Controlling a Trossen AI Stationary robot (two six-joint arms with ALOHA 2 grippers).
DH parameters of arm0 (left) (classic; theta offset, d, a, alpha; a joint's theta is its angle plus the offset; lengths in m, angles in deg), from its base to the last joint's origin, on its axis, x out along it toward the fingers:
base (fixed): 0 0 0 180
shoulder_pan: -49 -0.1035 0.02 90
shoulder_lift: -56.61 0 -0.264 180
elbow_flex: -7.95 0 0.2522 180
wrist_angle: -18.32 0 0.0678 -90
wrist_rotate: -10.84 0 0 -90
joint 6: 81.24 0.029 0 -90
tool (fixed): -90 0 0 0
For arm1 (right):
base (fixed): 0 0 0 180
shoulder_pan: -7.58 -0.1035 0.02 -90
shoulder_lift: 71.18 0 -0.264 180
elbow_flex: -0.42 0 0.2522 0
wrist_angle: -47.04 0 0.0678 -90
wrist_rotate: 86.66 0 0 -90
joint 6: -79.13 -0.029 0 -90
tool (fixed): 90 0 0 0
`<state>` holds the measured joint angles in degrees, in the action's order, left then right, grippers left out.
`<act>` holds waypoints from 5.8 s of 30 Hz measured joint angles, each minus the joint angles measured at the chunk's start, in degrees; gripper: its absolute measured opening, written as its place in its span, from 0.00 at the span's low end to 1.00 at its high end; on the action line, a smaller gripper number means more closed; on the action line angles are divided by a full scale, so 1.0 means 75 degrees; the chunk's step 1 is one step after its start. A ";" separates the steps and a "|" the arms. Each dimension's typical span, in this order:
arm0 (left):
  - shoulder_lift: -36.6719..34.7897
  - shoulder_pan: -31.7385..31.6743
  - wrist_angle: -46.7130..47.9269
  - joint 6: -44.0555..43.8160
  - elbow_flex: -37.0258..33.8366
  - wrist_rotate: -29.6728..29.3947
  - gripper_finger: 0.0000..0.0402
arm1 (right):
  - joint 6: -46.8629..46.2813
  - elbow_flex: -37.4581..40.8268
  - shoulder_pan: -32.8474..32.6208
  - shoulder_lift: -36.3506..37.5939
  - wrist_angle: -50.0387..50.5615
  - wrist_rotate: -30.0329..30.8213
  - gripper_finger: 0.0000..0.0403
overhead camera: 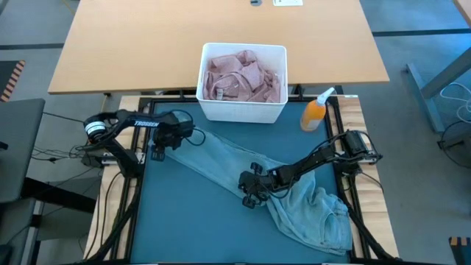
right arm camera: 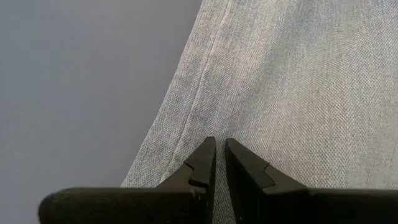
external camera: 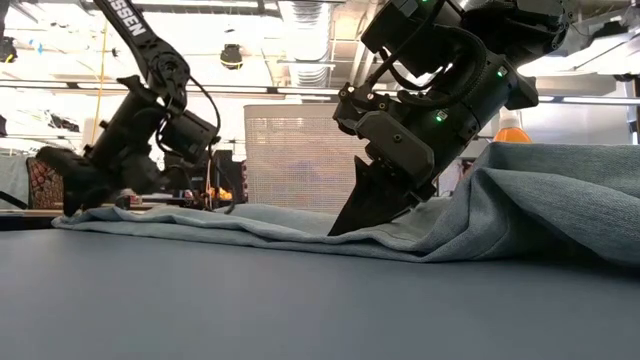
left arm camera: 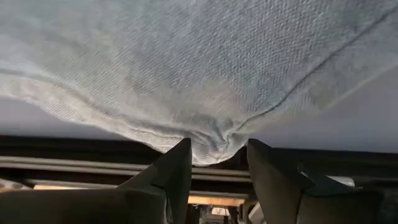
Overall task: Fold Laundry from Bin
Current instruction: Fold the blue pants
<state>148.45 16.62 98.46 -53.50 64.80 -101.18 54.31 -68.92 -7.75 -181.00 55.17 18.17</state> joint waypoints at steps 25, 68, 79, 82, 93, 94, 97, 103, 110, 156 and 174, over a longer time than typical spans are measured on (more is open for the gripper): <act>0.0003 0.0006 0.0917 0.0020 0.0196 -0.1640 0.01 | -0.0034 -0.0035 0.0009 -0.0009 -0.0141 -0.0070 0.16; -0.2250 0.0025 -0.2704 -0.1622 0.0406 0.3033 0.23 | 0.0154 0.0828 0.1309 0.2032 0.2094 0.0906 0.16; -0.1901 0.1041 -0.6165 -0.2451 -0.1737 0.1356 0.07 | -0.0131 0.0825 0.1423 0.1315 0.2029 0.1046 0.16; -0.1801 0.1016 -0.6052 -0.2620 -0.1741 0.0889 0.03 | -0.0440 0.0801 0.1434 0.1241 0.2162 0.1291 0.16; -0.1562 0.0865 -0.5818 -0.2829 -0.1702 0.0686 0.01 | -0.0475 0.0593 0.1431 0.1323 0.2762 0.1485 0.07; -0.1568 0.0857 -0.5703 -0.2817 -0.1664 0.0589 0.01 | -0.0261 0.0481 0.1431 0.1383 0.2791 0.1473 0.06; -0.1720 0.0845 -0.5455 -0.2802 -0.1476 0.0488 0.01 | 0.0325 0.0058 0.1322 0.1695 0.2829 0.1476 0.04; -0.2191 0.0848 -0.4430 -0.2589 -0.0916 -0.0550 0.01 | 0.0521 -0.0041 0.1014 0.1966 0.2680 0.1269 0.08; -0.2901 0.0880 -0.4290 -0.2907 -0.0897 -0.0875 0.01 | 0.0510 -0.0047 0.0792 0.1061 0.1924 0.0985 0.06; -0.3029 -0.3162 -0.2429 -0.3383 0.1615 0.0800 0.45 | 0.0601 -0.0055 0.0526 0.1533 0.2089 -0.0775 0.07; 0.0103 -0.3718 -0.3378 -0.3079 0.2345 0.0291 0.44 | 0.0633 -0.0055 0.0443 0.1530 0.1912 -0.0787 0.07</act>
<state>149.22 -11.26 73.12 -76.59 82.39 -98.99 59.06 -69.33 -4.43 -169.53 69.51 12.27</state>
